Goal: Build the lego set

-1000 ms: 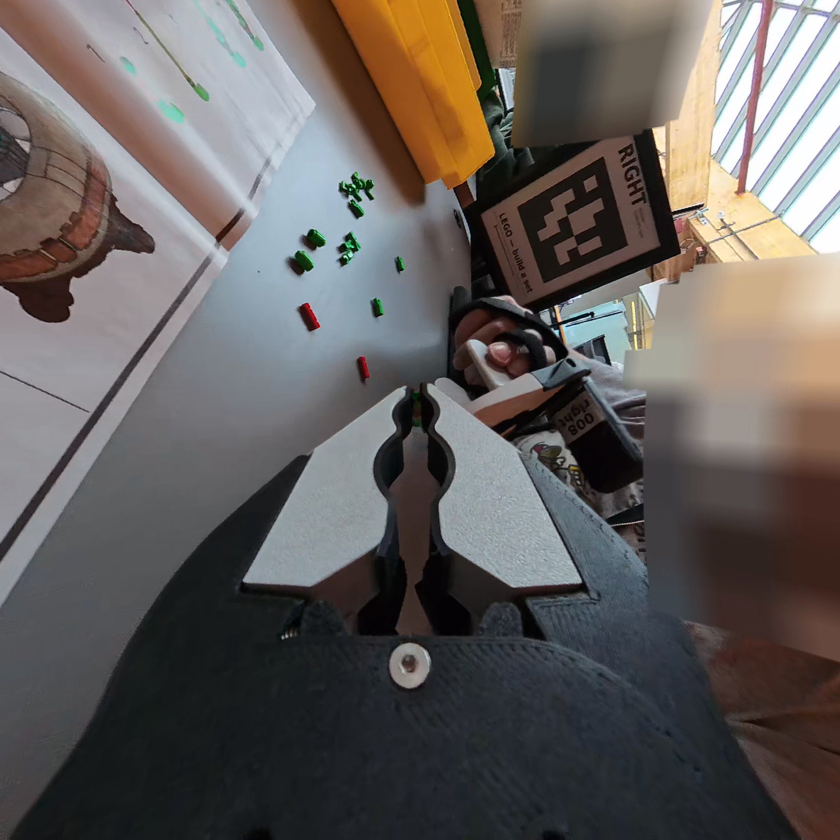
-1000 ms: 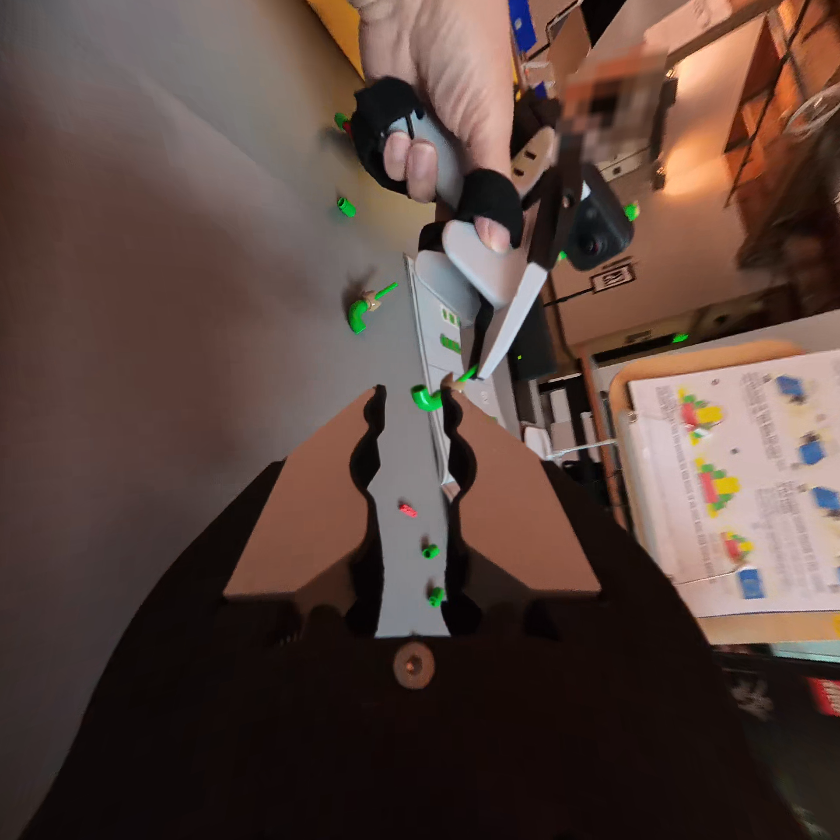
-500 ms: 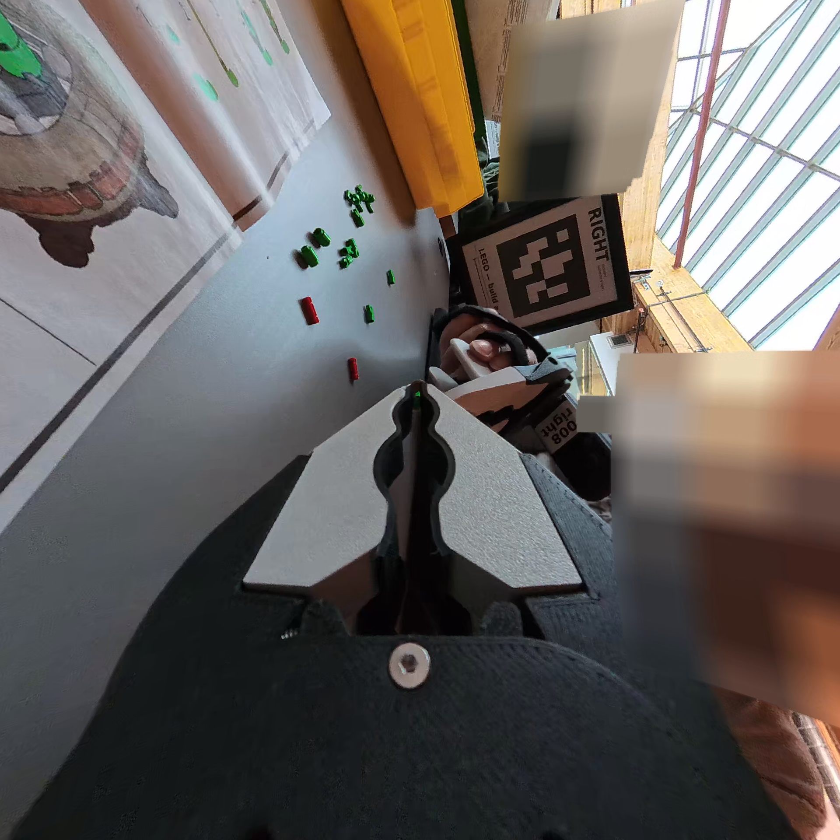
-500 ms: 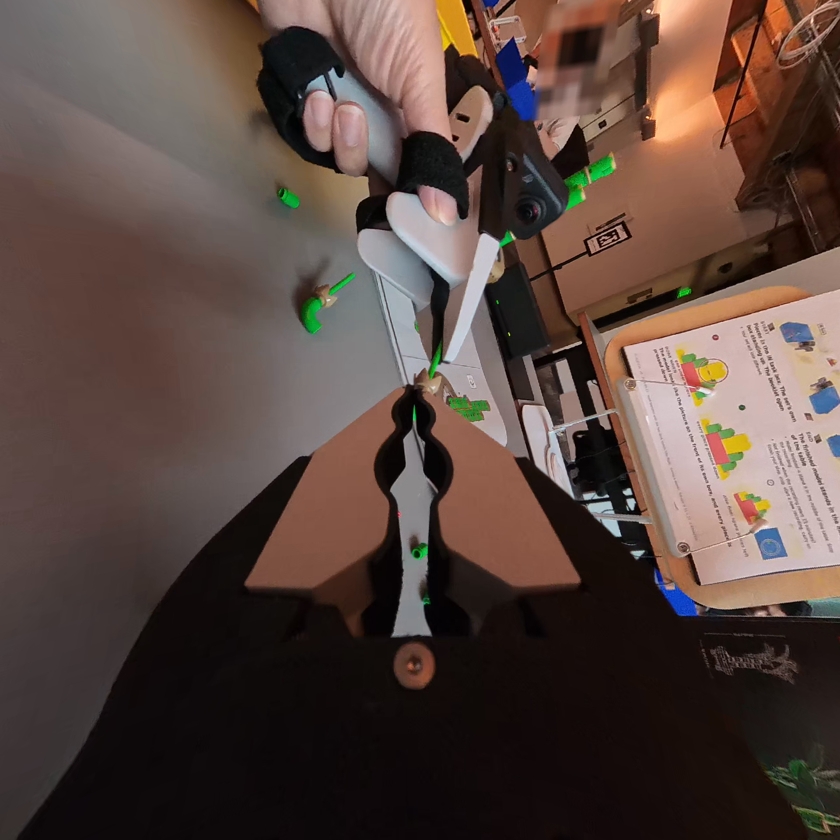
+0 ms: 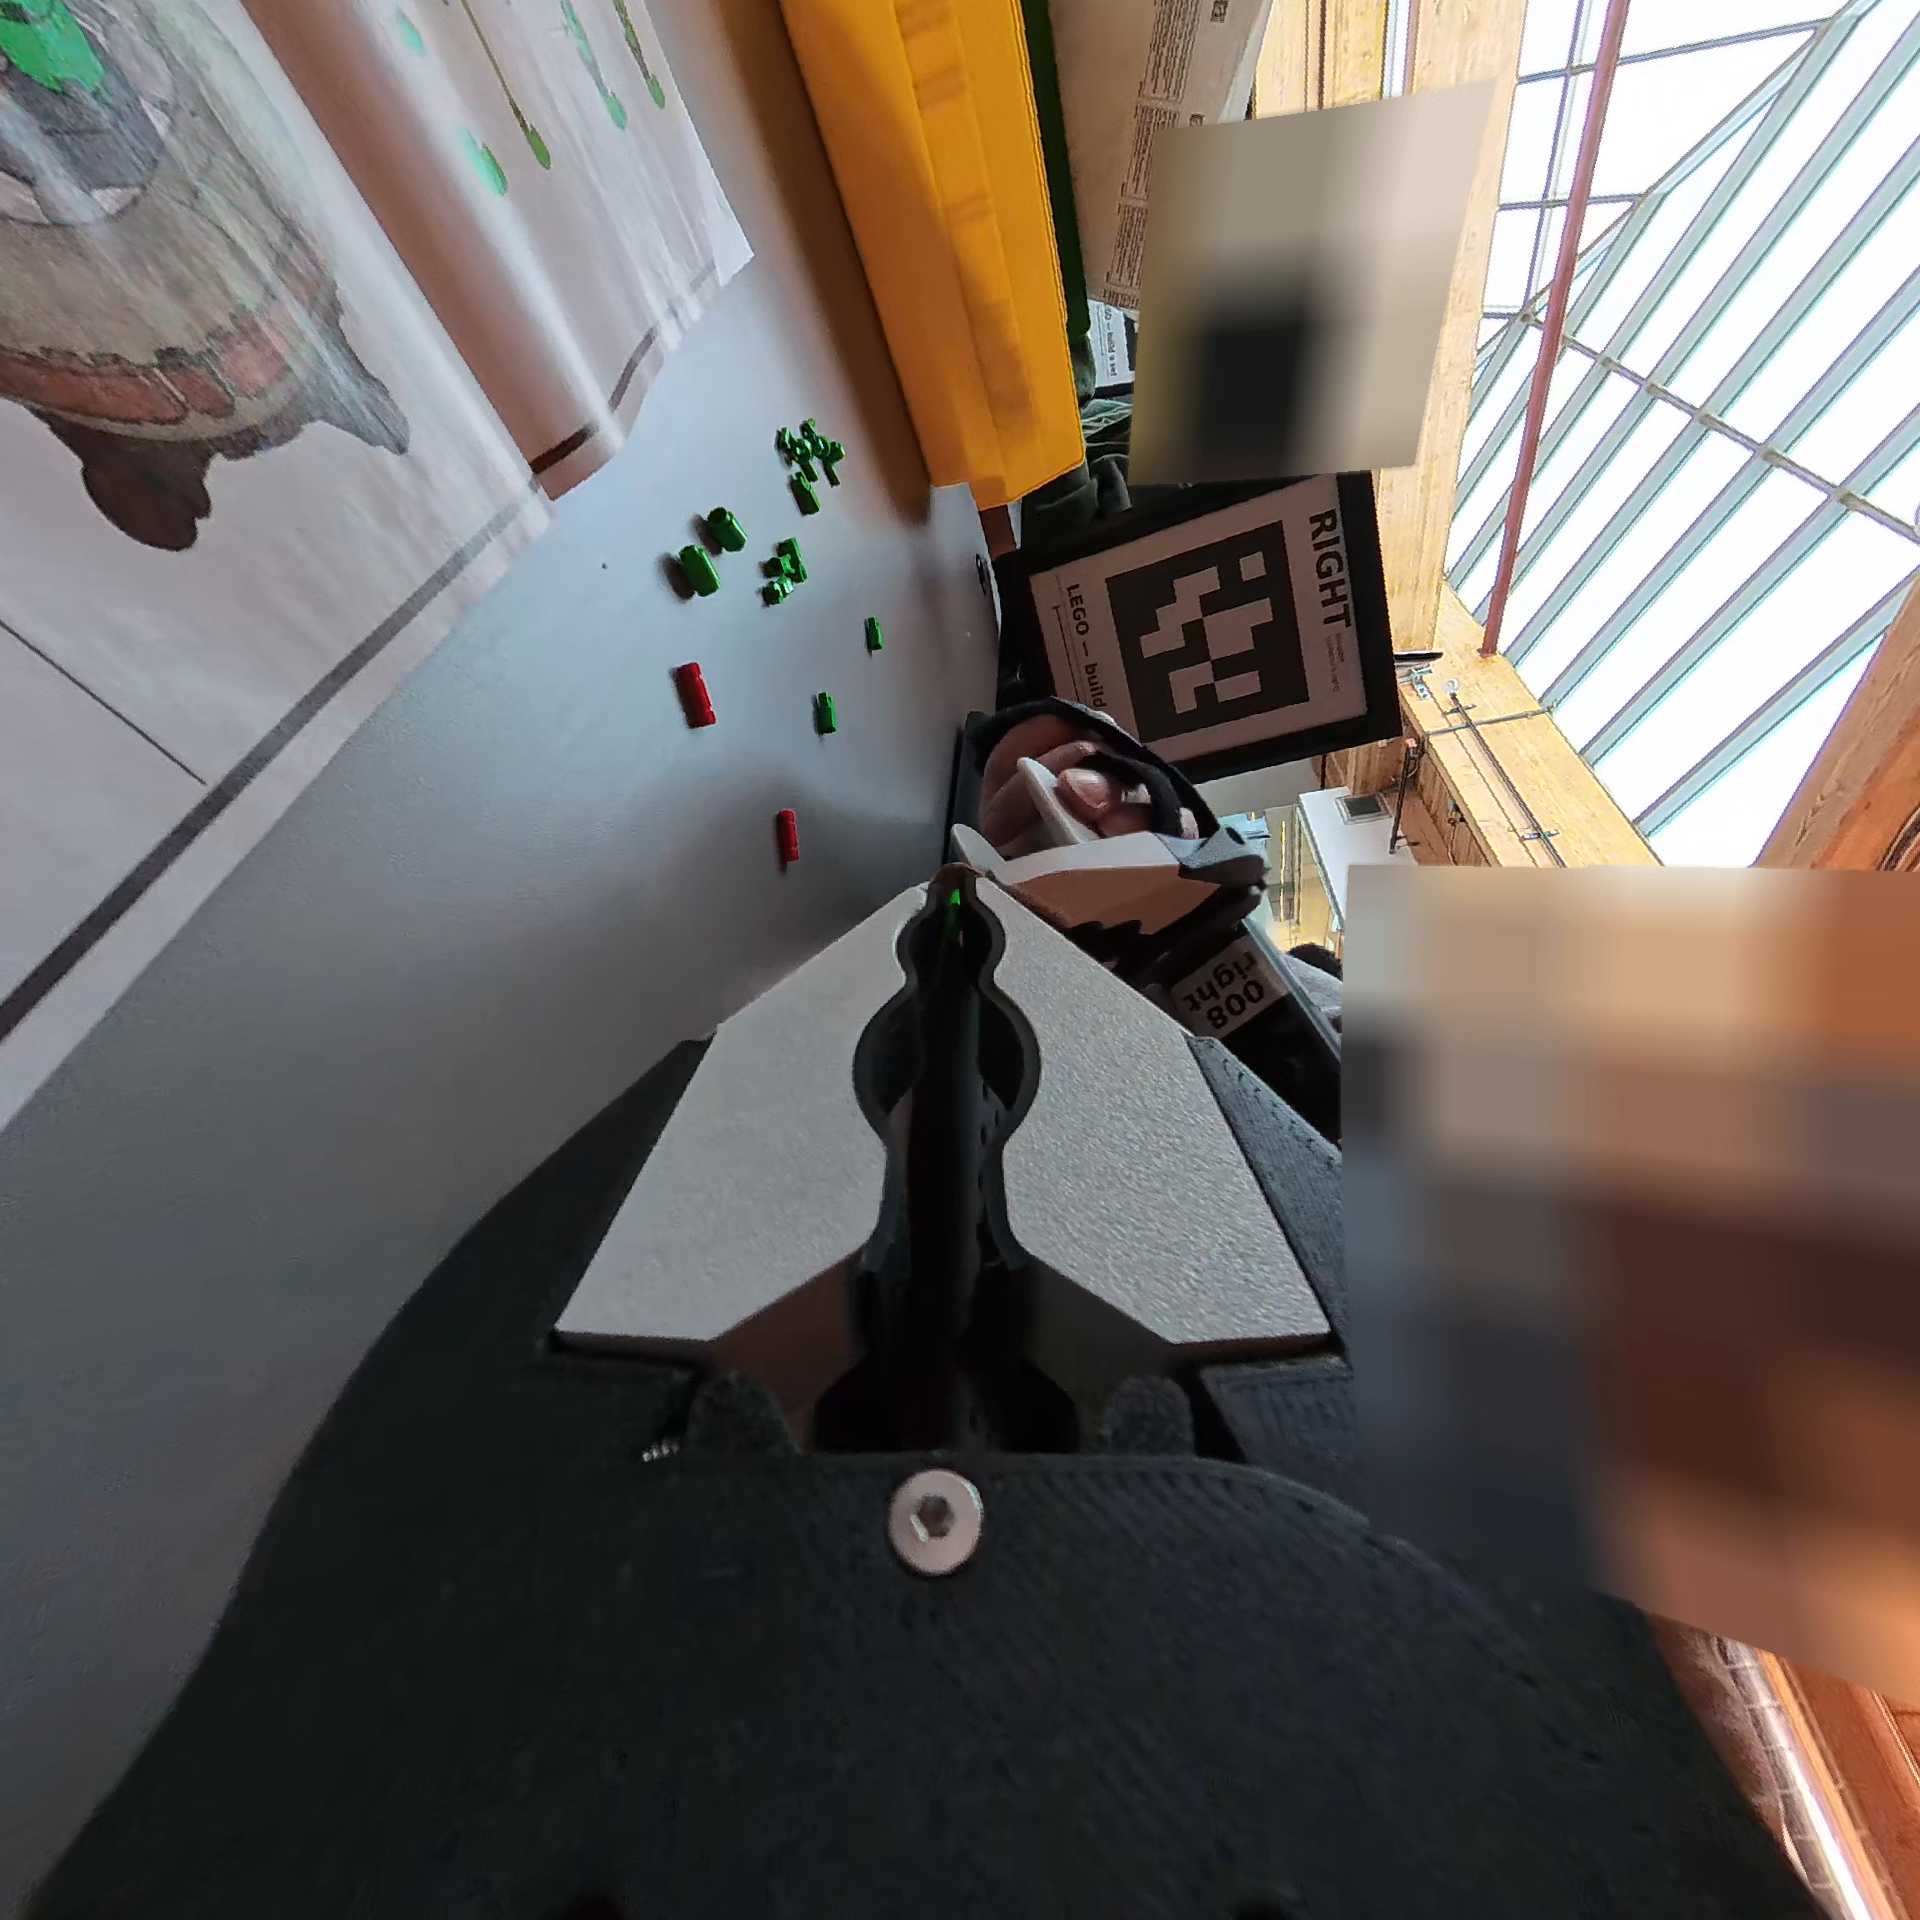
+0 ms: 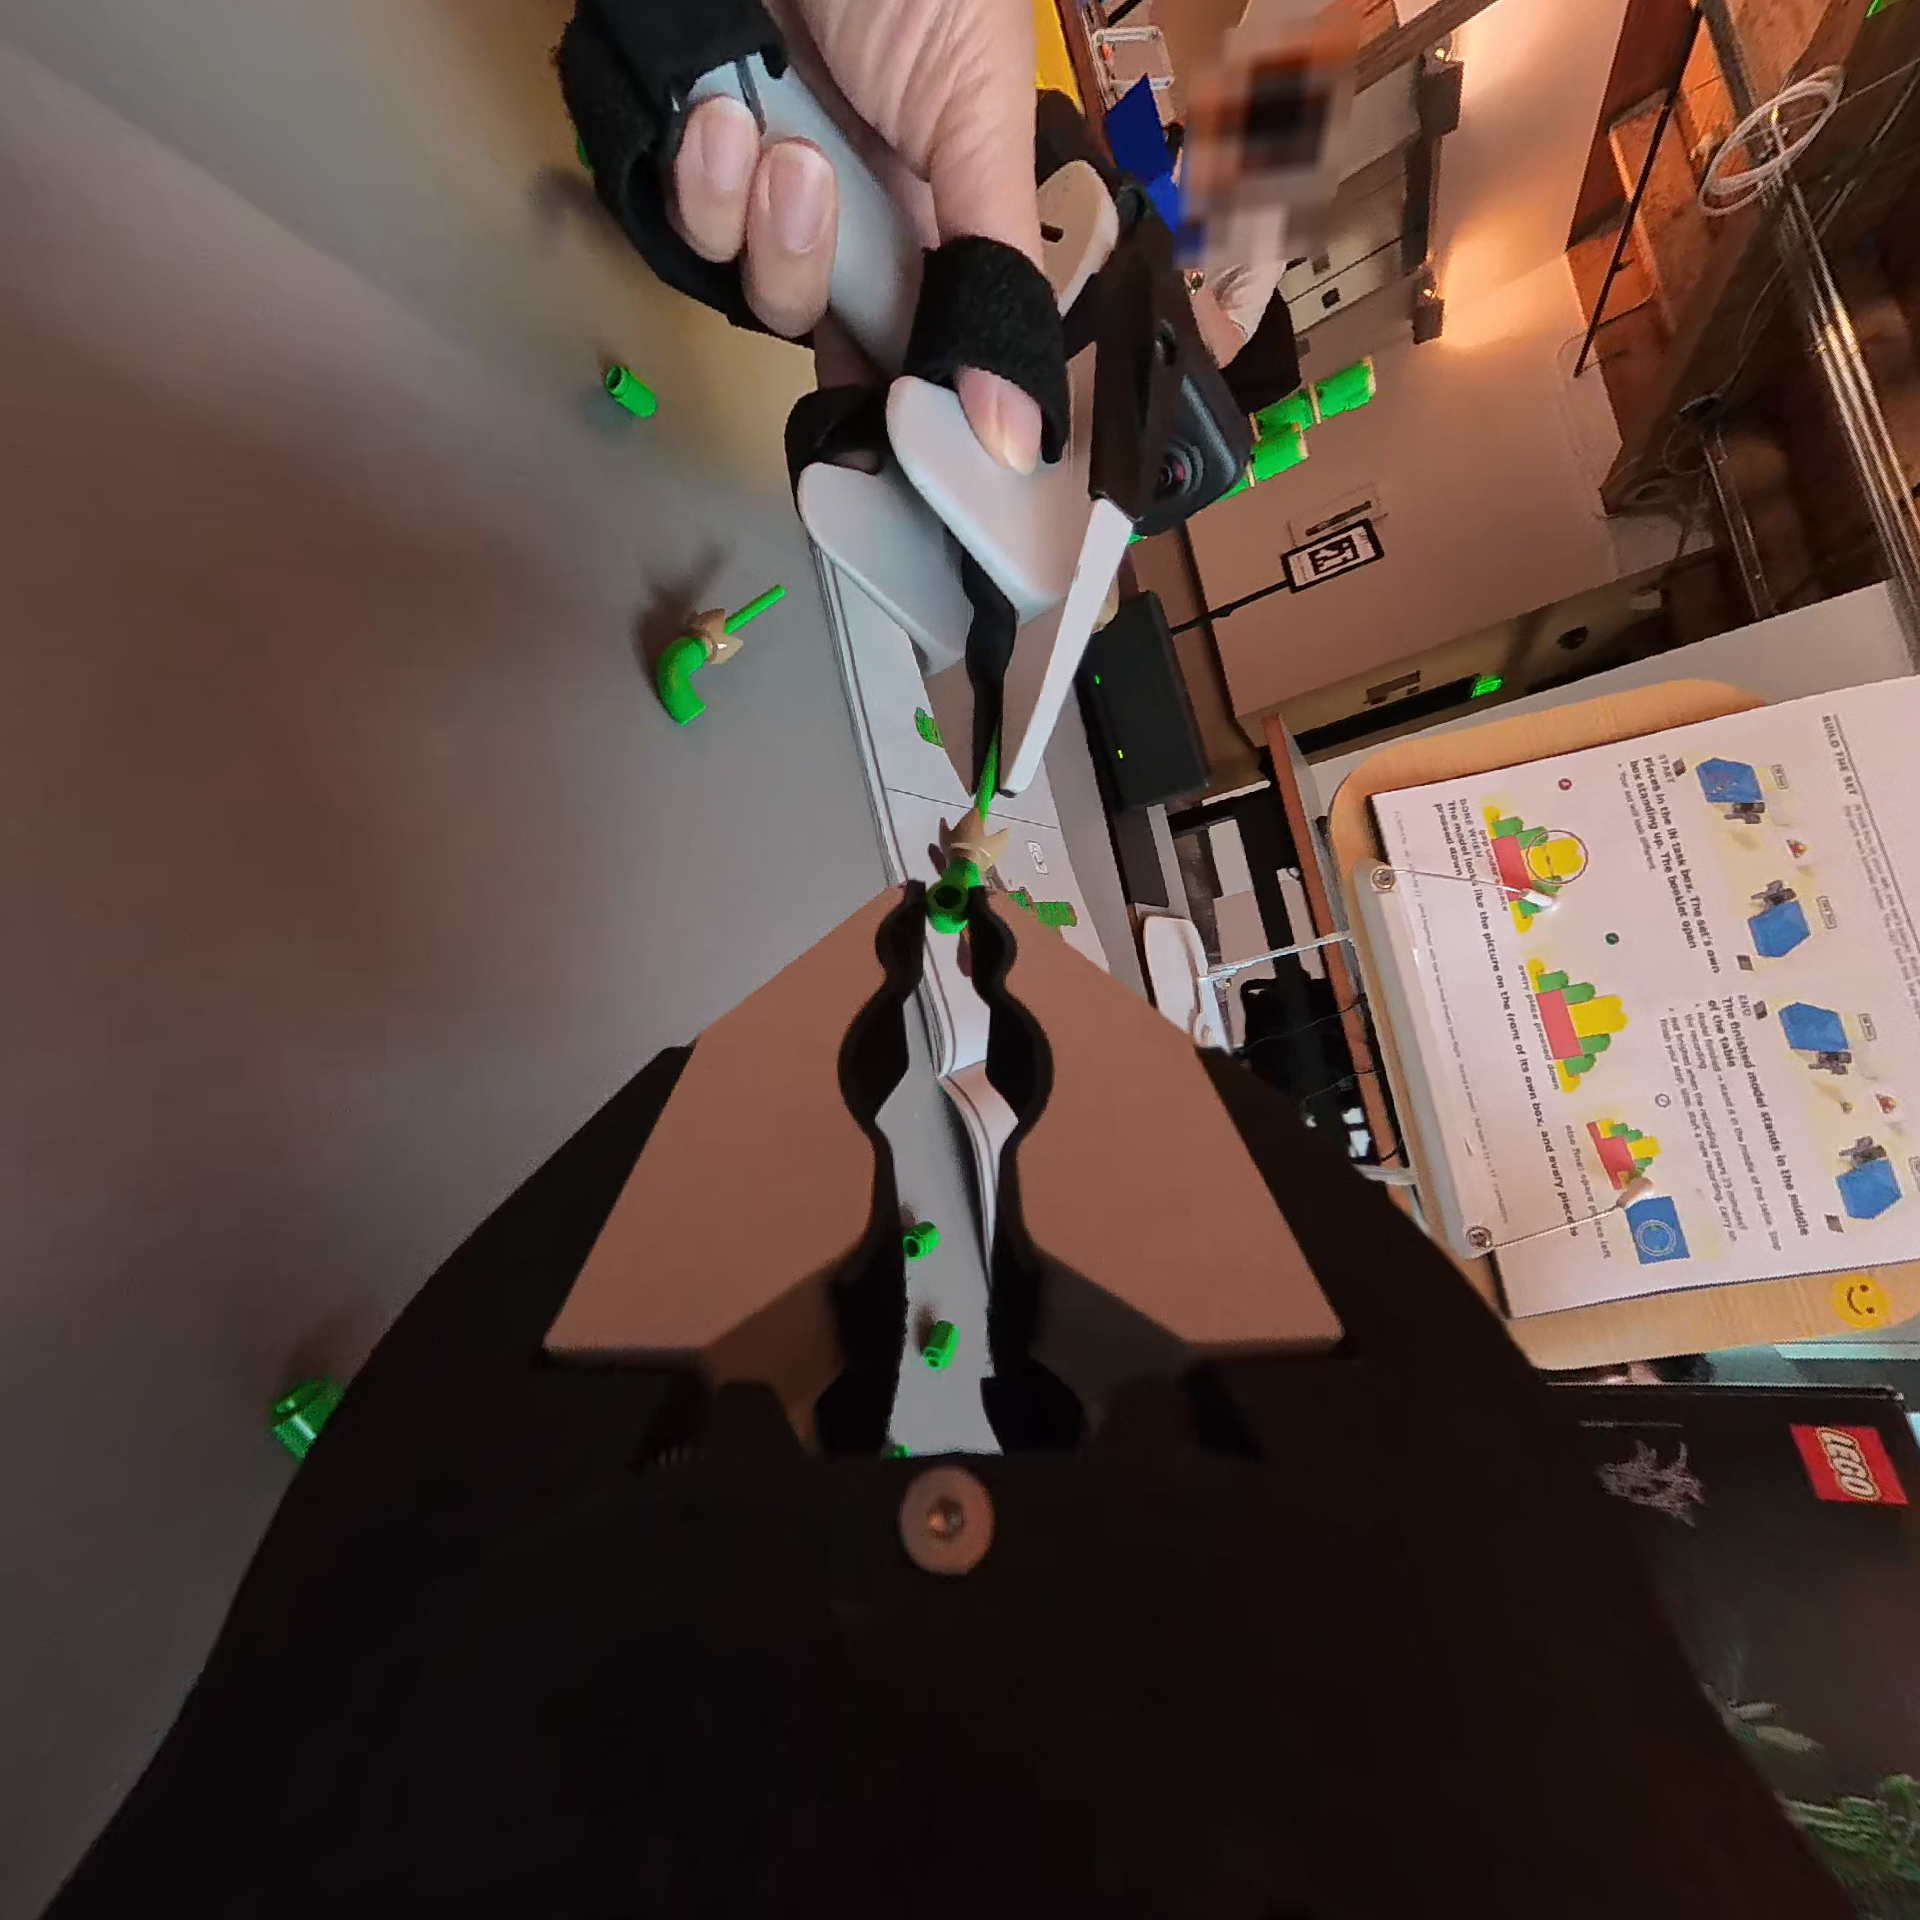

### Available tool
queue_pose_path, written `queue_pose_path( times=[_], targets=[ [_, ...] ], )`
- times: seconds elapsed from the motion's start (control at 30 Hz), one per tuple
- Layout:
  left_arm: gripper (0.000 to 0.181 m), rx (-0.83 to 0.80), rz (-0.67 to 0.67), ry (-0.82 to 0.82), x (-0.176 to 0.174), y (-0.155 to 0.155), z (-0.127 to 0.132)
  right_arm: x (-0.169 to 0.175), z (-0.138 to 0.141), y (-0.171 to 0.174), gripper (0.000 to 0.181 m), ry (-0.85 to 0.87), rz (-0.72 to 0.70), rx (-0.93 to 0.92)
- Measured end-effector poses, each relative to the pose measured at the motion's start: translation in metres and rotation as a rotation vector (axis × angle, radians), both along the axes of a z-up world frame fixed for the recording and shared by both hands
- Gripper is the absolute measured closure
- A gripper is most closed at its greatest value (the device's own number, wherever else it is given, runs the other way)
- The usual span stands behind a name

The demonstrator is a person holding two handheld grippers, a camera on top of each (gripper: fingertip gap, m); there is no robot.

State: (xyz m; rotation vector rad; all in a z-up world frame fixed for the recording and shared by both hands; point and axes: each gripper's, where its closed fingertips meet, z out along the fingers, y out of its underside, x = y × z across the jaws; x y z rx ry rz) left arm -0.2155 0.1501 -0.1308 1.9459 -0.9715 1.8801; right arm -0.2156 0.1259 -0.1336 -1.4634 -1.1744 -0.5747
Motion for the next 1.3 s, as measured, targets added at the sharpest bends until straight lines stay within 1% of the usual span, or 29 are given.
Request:
queue_pose_path(
  times=[0.03,0.1,0.17,0.2,0.27,0.37,0.47,0.57,0.63,0.67,0.73,0.8,1.0,1.13,1.23,1.3],
  targets=[
    [0.181,-0.002,0.000,-0.001,0.000,0.000,0.000,0.000,0.000,0.000,0.176,0.018,0.001,-0.013],
    [0.177,-0.008,0.006,-0.017,0.001,0.001,0.004,0.001,0.001,0.000,0.177,0.082,0.000,-0.046],
    [0.165,-0.018,0.018,-0.043,0.002,0.003,0.011,0.003,0.002,0.001,0.176,0.214,-0.006,-0.120],
    [0.164,-0.008,0.032,-0.060,0.002,0.005,0.015,0.005,0.004,0.002,0.176,0.303,-0.009,-0.158],
    [0.162,0.060,0.067,-0.078,0.002,0.013,0.019,0.011,0.008,0.004,0.177,0.510,-0.013,-0.250],
    [0.162,0.189,0.125,-0.144,0.002,0.025,0.031,0.020,0.005,0.007,0.176,0.855,-0.020,-0.445],
    [0.158,0.286,0.154,-0.222,0.001,0.031,0.044,0.025,0.007,0.006,0.177,1.191,0.015,-0.637],
    [0.157,0.294,0.161,-0.277,0.001,0.032,0.052,0.032,0.020,0.005,0.177,1.484,0.091,-0.740],
    [0.158,0.282,0.158,-0.299,0.001,0.031,0.055,0.037,0.026,0.005,0.177,1.620,0.130,-0.791],
    [0.158,0.284,0.158,-0.294,0.001,0.031,0.054,0.038,0.024,0.005,0.177,1.663,0.130,-0.826],
    [0.158,0.299,0.158,-0.276,0.001,0.032,0.051,0.034,0.012,0.005,0.177,1.695,0.089,-0.919],
    [0.159,0.309,0.158,-0.260,0.002,0.033,0.047,0.028,-0.004,0.008,0.177,1.658,0.006,-0.979],
    [0.160,0.308,0.138,-0.229,0.003,0.030,0.040,0.006,-0.023,0.021,0.177,1.559,-0.127,-1.027],
    [0.161,0.303,0.125,-0.222,0.004,0.028,0.038,-0.007,-0.039,0.024,0.176,1.539,-0.194,-1.104],
    [0.162,0.294,0.115,-0.222,0.005,0.025,0.037,-0.008,-0.049,0.024,0.176,1.472,-0.238,-1.096],
    [0.162,0.297,0.112,-0.219,0.005,0.025,0.037,-0.006,-0.050,0.025,0.176,1.456,-0.254,-1.081]
  ],
)
